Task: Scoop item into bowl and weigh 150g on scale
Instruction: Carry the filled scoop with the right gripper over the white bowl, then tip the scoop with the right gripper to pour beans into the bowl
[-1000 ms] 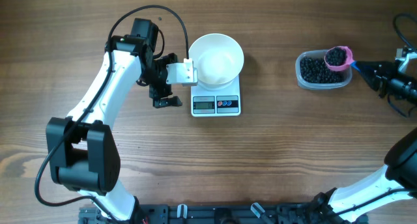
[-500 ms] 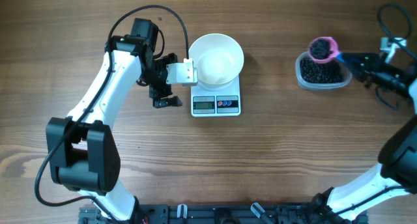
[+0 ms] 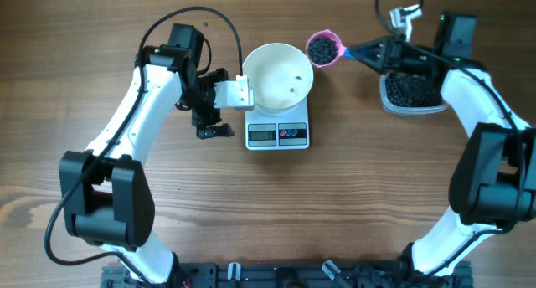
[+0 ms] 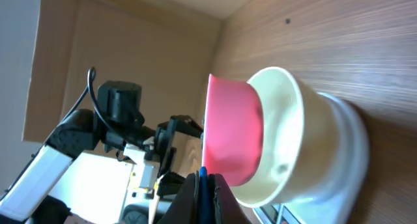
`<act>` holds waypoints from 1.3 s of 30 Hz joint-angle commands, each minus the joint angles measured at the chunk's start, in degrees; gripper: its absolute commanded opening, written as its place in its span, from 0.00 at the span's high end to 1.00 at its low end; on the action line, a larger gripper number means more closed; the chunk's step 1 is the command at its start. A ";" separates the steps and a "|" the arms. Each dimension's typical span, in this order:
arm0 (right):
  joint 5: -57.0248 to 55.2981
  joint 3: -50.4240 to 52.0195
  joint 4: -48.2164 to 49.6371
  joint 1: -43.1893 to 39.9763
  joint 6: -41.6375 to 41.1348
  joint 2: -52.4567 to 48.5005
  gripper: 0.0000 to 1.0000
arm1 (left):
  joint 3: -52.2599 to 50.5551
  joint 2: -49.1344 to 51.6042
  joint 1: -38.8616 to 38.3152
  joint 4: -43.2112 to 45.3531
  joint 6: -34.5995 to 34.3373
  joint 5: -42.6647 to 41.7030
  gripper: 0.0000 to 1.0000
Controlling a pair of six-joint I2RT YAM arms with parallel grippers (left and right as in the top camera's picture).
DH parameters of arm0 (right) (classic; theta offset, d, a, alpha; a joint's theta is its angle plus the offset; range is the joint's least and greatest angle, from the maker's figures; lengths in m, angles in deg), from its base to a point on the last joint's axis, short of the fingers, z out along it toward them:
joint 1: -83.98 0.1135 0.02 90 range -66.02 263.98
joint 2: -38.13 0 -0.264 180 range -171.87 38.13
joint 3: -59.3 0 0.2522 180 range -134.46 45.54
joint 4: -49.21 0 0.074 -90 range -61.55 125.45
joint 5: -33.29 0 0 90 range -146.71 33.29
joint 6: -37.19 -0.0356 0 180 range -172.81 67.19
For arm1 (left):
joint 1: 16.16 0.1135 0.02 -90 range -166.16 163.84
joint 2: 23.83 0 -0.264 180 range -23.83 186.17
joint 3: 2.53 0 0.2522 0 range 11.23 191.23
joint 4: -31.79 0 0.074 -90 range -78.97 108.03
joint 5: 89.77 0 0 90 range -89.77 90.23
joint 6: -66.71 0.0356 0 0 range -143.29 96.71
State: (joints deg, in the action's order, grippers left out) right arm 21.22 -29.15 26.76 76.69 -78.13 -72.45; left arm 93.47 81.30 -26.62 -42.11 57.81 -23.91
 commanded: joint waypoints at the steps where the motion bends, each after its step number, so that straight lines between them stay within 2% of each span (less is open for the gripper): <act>1: 1.62 -0.39 3.32 3.76 -1.66 -0.59 0.96 | 0.22 0.24 -0.20 -0.02 -0.37 -1.55 0.00; 7: -2.29 -0.39 5.01 8.11 2.23 -0.59 0.96 | 0.22 0.24 -0.20 -0.04 -0.37 -1.55 0.00; 15: -3.56 -0.37 4.94 8.61 5.03 -0.59 0.96 | 0.22 0.24 -0.20 -0.04 -0.37 -1.55 0.00; 19: -4.94 -0.39 3.78 9.18 14.86 -0.59 0.96 | 0.22 0.24 -0.20 -0.04 -0.37 -1.55 0.00; 25: -15.41 -0.46 3.10 9.57 16.31 -0.55 0.96 | 0.22 0.24 -0.20 -0.04 -0.37 -1.55 0.00; 30: -17.11 -4.11 -0.04 11.47 16.57 -0.13 0.96 | 0.22 0.24 -0.20 -0.02 -0.37 -1.53 0.00; 32: -20.41 -5.90 -5.01 12.94 20.81 1.25 0.96 | 0.22 0.24 -0.20 -0.02 -0.37 -1.55 0.00; 36: -35.54 -11.67 -25.07 15.85 38.14 4.70 0.96 | 0.22 0.24 -0.20 -0.04 -0.37 -1.55 0.00; 39: -37.68 -13.99 -28.76 17.03 41.86 6.16 0.96 | 0.22 0.24 -0.20 -0.02 -0.37 -1.55 0.00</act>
State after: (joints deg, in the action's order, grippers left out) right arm -12.61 -40.00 -1.87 93.06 -42.87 -69.89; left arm 93.47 81.30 -26.62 -42.11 57.81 -23.91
